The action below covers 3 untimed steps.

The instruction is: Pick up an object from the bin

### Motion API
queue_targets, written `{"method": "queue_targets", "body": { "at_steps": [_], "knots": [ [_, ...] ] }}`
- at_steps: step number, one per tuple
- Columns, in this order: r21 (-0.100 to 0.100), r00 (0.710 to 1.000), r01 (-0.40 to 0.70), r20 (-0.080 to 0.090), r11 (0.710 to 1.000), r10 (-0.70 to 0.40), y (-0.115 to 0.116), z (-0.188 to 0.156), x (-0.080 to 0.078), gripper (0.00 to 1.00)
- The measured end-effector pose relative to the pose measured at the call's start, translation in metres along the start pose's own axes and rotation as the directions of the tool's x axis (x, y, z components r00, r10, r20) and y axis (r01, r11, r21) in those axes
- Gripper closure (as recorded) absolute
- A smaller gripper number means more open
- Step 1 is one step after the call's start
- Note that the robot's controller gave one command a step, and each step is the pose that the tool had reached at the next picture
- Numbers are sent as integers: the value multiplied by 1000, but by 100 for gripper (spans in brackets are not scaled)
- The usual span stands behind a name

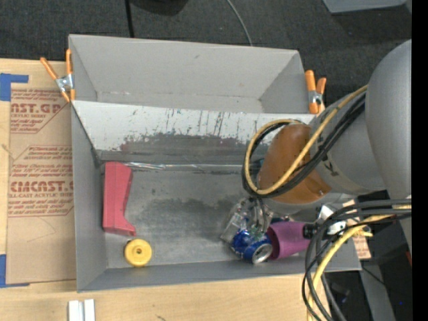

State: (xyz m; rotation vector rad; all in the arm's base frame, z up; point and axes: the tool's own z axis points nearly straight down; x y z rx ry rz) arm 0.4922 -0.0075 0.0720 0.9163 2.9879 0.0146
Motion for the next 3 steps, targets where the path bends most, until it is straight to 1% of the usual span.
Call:
{"method": "queue_targets", "body": {
  "at_steps": [1, 2, 3],
  "knots": [
    [4, 996, -83, -10, 997, 83, 3, -4, -27, 100],
    [4, 990, -140, -4, 990, 140, 9, -10, -43, 100],
    [1, 990, -138, -8, 991, 138, -17, -6, -56, 100]
  ]
}}
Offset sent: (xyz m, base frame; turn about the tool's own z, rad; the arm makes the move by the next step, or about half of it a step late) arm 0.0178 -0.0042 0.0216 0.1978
